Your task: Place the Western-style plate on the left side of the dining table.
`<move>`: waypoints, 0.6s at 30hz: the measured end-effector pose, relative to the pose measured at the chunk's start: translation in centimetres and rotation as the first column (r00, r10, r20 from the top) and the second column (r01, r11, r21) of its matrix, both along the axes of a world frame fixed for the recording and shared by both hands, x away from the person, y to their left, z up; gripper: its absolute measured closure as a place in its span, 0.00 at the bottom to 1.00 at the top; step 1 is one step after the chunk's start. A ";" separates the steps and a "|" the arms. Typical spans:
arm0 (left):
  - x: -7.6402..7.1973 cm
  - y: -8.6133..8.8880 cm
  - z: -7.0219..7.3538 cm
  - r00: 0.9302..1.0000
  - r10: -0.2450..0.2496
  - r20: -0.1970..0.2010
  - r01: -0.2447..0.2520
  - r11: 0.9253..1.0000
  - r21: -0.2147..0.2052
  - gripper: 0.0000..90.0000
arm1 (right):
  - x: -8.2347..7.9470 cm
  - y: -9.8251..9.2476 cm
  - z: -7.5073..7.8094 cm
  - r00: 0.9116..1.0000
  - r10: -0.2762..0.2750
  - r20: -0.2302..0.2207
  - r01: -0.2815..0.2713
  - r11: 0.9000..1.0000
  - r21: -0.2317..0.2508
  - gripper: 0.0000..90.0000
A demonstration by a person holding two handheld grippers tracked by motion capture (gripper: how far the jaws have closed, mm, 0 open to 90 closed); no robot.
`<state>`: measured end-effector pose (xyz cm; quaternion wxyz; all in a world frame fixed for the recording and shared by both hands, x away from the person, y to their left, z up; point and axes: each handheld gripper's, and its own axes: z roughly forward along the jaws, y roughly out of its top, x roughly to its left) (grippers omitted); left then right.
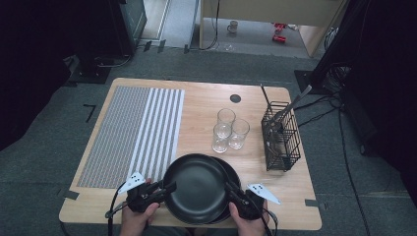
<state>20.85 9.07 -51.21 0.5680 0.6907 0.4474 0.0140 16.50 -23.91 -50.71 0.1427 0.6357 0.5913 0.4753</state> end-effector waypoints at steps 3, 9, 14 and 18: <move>0.0 0.0 0.1 1.000 0.008 0.005 -0.008 1.000 0.010 0.71 | 0.1 0.4 0.1 1.000 -0.001 -0.004 0.001 1.000 -0.017 0.83; -0.2 0.1 0.5 0.999 0.033 0.009 -0.033 0.998 0.046 0.71 | 0.1 1.0 0.2 1.000 0.011 -0.009 -0.011 0.999 -0.041 0.83; -0.3 0.3 0.9 0.999 0.032 0.012 -0.033 0.997 0.077 0.70 | 0.1 1.5 0.3 1.000 0.017 -0.010 -0.018 0.997 -0.076 0.83; -0.3 0.4 1.1 0.999 0.034 0.015 -0.036 0.995 0.098 0.70 | 0.1 2.0 0.5 1.000 0.019 -0.014 -0.020 0.993 -0.120 0.83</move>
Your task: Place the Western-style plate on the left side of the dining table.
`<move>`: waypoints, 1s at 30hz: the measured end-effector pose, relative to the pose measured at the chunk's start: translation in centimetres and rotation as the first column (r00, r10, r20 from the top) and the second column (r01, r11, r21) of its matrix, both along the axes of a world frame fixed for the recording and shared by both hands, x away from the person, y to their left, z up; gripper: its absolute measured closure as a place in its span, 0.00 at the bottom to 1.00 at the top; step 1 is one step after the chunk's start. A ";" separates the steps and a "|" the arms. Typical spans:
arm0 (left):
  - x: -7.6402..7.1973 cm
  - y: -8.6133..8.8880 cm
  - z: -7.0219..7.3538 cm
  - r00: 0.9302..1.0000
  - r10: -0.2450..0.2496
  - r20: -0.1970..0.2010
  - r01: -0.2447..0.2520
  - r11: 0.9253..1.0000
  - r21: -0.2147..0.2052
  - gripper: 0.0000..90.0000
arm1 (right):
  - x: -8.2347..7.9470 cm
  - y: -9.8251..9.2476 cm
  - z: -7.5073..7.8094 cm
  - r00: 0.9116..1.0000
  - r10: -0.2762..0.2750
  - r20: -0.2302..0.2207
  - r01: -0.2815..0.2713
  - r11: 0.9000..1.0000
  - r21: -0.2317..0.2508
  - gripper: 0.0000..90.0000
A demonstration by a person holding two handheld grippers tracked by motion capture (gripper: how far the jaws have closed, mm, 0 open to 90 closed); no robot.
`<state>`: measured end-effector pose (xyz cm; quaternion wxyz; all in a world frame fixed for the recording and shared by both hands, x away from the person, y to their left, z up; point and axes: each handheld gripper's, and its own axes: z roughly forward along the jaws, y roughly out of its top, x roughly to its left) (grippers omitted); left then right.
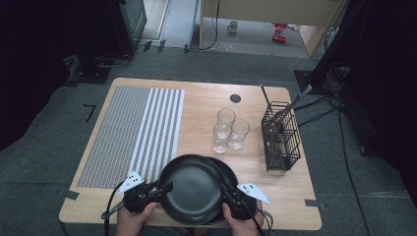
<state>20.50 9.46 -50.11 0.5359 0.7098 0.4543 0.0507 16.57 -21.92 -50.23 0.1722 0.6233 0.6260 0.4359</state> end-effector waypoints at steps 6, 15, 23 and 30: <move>0.0 0.8 0.4 0.999 0.037 0.004 -0.037 0.999 0.027 0.72 | 0.1 0.5 0.5 1.000 0.016 -0.004 -0.016 0.999 -0.031 0.83; -0.1 1.2 0.7 0.999 0.030 0.011 -0.031 0.999 0.043 0.71 | 0.4 0.7 0.7 0.999 0.032 -0.012 -0.032 0.999 -0.020 0.83; 0.0 1.3 0.6 1.000 0.017 -0.005 -0.017 0.999 0.041 0.72 | 0.6 0.5 0.9 0.999 0.044 -0.007 -0.044 0.999 0.010 0.82; 0.0 1.3 0.6 1.000 0.019 0.000 -0.018 0.999 0.044 0.72 | 0.6 0.4 0.8 0.999 0.041 -0.004 -0.041 0.999 0.027 0.82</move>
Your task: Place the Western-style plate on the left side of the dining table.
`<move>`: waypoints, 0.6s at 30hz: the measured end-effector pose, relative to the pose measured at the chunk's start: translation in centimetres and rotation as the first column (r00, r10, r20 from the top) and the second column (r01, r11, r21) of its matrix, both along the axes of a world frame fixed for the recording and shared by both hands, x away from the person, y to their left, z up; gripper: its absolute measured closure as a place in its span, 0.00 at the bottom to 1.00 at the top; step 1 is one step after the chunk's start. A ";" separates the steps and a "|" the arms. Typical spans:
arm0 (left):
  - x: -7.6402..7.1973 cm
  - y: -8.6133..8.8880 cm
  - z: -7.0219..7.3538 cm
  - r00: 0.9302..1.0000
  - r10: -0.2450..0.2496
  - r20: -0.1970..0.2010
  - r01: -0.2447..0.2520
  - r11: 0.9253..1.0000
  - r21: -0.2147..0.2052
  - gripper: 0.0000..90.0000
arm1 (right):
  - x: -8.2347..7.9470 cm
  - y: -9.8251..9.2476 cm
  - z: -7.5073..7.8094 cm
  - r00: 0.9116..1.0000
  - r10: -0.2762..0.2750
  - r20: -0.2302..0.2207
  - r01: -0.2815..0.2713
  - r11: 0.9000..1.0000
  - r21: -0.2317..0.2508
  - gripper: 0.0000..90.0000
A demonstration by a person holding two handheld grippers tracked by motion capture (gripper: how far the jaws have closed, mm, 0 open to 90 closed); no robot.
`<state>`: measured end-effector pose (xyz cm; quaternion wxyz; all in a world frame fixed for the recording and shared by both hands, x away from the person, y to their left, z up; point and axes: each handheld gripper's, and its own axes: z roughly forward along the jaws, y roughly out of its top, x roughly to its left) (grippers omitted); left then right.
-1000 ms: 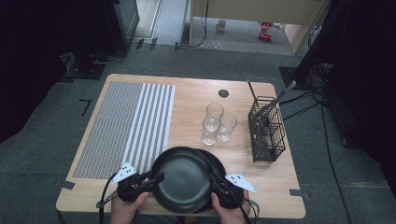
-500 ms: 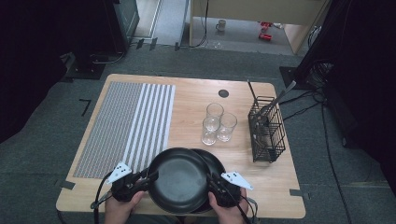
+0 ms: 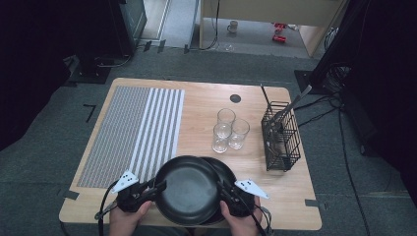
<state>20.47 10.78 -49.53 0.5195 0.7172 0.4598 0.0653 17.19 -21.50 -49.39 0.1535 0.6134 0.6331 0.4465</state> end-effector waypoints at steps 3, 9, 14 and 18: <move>0.0 0.0 0.0 1.000 0.000 -0.004 0.000 1.000 0.000 0.72 | 0.0 0.1 -0.2 1.000 0.009 -0.003 -0.009 1.000 -0.007 0.82; 0.0 0.0 0.1 1.000 0.002 -0.011 -0.002 1.000 0.001 0.72 | 0.1 0.2 -0.3 1.000 0.011 -0.013 -0.012 1.000 -0.015 0.82; 0.0 0.1 0.2 1.000 0.003 -0.013 -0.003 1.000 0.004 0.73 | 0.2 0.4 -0.1 1.000 0.010 -0.025 -0.011 0.999 -0.031 0.82; -0.1 0.1 0.3 1.000 0.007 -0.006 -0.006 1.000 0.011 0.73 | 0.2 0.6 -0.1 1.000 0.008 -0.029 -0.009 0.999 -0.042 0.82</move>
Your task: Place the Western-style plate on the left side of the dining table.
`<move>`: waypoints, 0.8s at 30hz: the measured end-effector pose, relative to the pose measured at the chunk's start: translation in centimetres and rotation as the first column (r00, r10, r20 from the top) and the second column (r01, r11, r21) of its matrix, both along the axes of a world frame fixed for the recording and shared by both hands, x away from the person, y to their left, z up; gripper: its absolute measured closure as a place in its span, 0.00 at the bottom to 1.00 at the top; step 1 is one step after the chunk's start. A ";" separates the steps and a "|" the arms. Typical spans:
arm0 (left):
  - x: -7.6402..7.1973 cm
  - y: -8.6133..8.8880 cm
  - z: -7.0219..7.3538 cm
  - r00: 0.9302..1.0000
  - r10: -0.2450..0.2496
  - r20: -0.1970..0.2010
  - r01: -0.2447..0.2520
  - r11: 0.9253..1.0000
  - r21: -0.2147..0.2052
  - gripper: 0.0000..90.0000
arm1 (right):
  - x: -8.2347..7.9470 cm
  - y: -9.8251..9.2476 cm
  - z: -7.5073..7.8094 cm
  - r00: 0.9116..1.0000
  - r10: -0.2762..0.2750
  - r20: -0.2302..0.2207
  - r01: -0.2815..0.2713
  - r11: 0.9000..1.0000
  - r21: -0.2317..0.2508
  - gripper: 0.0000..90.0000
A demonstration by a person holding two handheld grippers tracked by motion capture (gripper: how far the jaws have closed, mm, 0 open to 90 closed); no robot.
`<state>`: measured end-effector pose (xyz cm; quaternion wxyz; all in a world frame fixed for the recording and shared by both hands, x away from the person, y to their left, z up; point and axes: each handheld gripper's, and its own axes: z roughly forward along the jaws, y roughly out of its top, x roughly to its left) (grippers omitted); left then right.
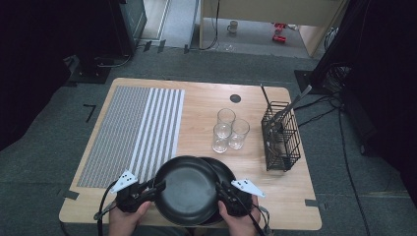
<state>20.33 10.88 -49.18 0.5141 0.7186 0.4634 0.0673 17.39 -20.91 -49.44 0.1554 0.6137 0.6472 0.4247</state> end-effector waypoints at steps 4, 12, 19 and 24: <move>-0.1 0.1 0.2 1.000 0.001 0.010 -0.001 1.000 0.000 0.73 | 0.0 0.1 0.0 1.000 0.000 0.000 0.000 1.000 -0.003 0.82; -0.2 0.3 0.5 1.000 0.009 0.017 -0.009 1.000 0.006 0.73 | 0.1 0.5 0.0 1.000 0.007 -0.001 -0.007 1.000 -0.007 0.82; -0.3 0.8 0.7 1.000 0.024 0.019 -0.024 1.000 0.002 0.74 | 0.0 0.9 0.1 1.000 0.022 0.000 -0.022 1.000 -0.008 0.82; -0.4 1.2 0.8 0.999 0.034 0.021 -0.034 0.999 -0.002 0.74 | 0.1 1.3 0.1 0.999 0.035 0.004 -0.035 0.999 -0.009 0.82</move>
